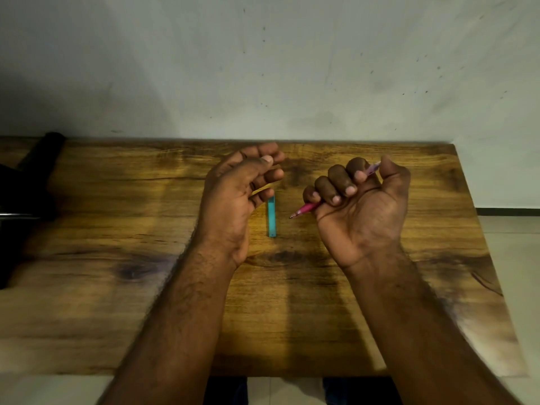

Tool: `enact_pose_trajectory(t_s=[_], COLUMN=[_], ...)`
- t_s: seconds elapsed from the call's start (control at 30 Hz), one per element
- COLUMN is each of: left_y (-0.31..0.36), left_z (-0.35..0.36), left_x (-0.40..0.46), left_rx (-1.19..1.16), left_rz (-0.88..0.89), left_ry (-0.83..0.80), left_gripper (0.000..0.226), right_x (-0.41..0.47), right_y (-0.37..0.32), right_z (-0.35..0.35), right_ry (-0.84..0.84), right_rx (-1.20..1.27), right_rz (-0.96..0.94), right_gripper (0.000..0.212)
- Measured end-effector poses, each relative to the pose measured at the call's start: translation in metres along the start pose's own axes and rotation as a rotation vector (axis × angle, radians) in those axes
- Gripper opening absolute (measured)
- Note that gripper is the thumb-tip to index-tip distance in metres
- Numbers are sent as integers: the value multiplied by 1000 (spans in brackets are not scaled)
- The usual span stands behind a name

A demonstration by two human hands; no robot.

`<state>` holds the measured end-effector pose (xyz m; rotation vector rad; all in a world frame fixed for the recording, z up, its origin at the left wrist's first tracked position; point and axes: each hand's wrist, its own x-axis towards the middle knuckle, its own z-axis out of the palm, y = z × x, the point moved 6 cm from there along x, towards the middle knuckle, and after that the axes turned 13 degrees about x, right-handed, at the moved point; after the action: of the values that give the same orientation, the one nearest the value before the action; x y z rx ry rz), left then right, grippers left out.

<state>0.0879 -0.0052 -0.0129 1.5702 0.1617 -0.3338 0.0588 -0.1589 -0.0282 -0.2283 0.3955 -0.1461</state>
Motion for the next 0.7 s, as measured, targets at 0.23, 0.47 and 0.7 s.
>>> enact_pose_trajectory(t_s=[0.23, 0.47, 0.7], left_y=[1, 0, 0], left_z=[-1, 0, 0], left_x=[0, 0, 0], left_rx=[-8, 0, -5], left_rz=[0, -6, -11], left_ry=[2, 8, 4], left_gripper=[23, 23, 23], right_x=[0, -1, -1], right_y=[-1, 0, 1], right_z=[1, 3, 4], right_ry=[-15, -38, -31], right_rx=[36, 50, 52], right_rz=[-4, 20, 21], right_gripper=[47, 47, 48])
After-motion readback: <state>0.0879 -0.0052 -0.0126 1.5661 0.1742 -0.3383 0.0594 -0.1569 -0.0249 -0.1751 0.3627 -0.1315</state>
